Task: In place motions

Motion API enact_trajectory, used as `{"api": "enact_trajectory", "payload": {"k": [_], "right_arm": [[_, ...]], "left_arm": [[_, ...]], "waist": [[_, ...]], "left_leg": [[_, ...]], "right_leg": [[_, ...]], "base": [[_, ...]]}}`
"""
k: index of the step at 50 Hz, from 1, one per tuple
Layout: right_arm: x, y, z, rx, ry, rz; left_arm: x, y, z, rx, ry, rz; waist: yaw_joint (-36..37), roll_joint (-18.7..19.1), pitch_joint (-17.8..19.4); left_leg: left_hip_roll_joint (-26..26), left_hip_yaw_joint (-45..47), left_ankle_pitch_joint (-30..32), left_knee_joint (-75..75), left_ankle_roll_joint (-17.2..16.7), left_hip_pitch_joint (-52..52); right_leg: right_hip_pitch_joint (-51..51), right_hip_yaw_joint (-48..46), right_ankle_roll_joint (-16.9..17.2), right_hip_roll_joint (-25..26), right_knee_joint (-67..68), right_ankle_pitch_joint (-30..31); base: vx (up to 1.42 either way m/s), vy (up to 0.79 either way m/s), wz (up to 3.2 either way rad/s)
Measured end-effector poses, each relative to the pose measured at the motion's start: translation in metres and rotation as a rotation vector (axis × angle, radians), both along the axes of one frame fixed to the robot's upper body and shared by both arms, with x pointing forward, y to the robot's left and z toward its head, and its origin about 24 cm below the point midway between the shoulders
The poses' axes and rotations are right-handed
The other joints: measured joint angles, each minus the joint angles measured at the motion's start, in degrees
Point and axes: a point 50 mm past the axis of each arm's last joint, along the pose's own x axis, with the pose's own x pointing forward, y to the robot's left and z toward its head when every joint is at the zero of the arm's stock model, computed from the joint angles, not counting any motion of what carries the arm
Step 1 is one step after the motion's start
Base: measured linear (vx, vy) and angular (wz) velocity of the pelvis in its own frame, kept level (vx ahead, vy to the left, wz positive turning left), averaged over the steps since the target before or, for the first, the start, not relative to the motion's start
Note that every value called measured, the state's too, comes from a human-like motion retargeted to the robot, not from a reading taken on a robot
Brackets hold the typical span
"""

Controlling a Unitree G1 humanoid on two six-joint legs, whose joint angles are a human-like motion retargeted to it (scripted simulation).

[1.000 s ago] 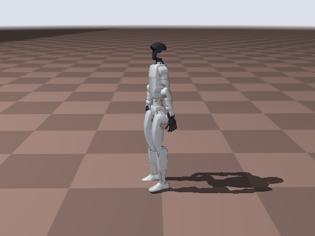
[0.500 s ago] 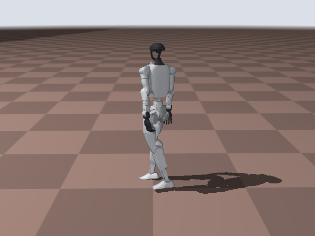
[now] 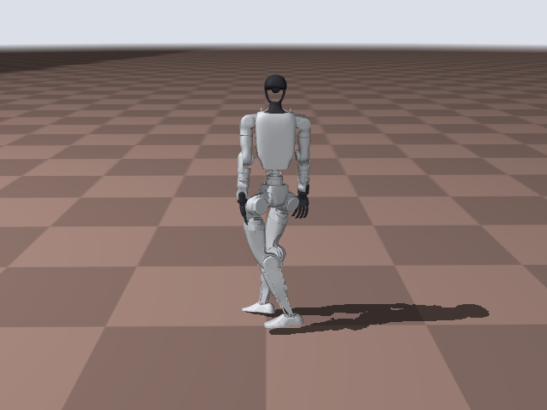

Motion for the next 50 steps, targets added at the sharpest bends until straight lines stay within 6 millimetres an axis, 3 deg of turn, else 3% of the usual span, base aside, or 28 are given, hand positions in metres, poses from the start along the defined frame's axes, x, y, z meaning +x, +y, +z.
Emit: {"api": "enact_trajectory", "payload": {"k": [8,17,27,30,37,43,47,50], "right_arm": [[-0.005,-0.007,-0.001,-0.014,0.015,-0.055],[-0.022,-0.019,-0.005,-0.034,0.037,-0.153],[-0.055,-0.043,-0.009,-0.047,0.074,-0.392],[-0.069,-0.05,-0.01,-0.055,0.102,-0.484],[-0.099,-0.063,-0.01,-0.088,0.165,-0.592],[-0.121,-0.066,-0.01,-0.111,0.208,-0.573],[-0.125,-0.066,-0.011,-0.128,0.224,-0.489],[-0.115,-0.062,-0.011,-0.115,0.202,-0.439]], "left_arm": [[-0.005,-0.001,0.0,-0.008,0.025,0.046],[-0.004,-0.003,0.0,0.004,0.025,0.083],[0.015,-0.002,-0.002,0.029,-0.026,0.155],[0.016,0.002,-0.002,0.041,-0.03,0.151],[0.011,0.016,-0.001,0.1,0.003,0.148],[-0.006,0.028,0.002,0.151,0.075,0.149],[-0.025,0.028,0.006,0.167,0.153,0.205],[-0.037,0.021,0.007,0.154,0.199,0.284]], "waist": [[1.99,0.96,-1.5],[8.36,2.75,-2.69],[18.52,3.71,-2.22],[21.78,3.9,-2.31],[29.91,4.44,-2.92],[32.59,1.86,-4.24],[34.85,1.42,-5.24],[35.32,1.99,-5.01]], "left_leg": [[-2.65,0.14,0.06,-1.65,2.14,-2.8],[-1.73,-1.48,2.03,-3.66,3.13,-4.56],[0.2,-9.8,5.39,-5.1,4.84,-6.3],[1.58,-13.01,6.66,-4.59,5.1,-7.27],[4.16,-24.84,9.85,-2.74,5.97,-11.29],[0.26,-40.04,11.97,-2.54,6.76,-14.34],[-1.48,-46.04,13.69,-4.21,6.92,-14.91],[-2.13,-48.58,15.28,-6.05,6.84,-14.64]], "right_leg": [[-1.75,3.29,-0.62,-2.46,-1.08,0.74],[0.95,6.21,-9.88,-1.68,-2.46,-1.08],[6.41,0.83,-15.3,-4.34,-3.35,-7.45],[8.46,-2.53,-15.35,-6.15,-3.65,-9.76],[11.16,-11.12,-11.88,-11.63,-1.9,-14.85],[11.95,-23.5,-12.28,-15.08,0.04,-15.77],[13.31,-28.62,-12.16,-15.92,-0.05,-16.27],[14.19,-30.7,-11.95,-16.07,-0.11,-16.57]], "base": [[-0.02,0.12,0.13],[0.1,-0.03,0.52],[0.17,-0.01,1.27],[0.18,0.02,1.66],[0.13,0.04,1.71],[0.17,0.1,2.21],[0.09,0.16,1.36],[0.0,0.15,0.72]]}}
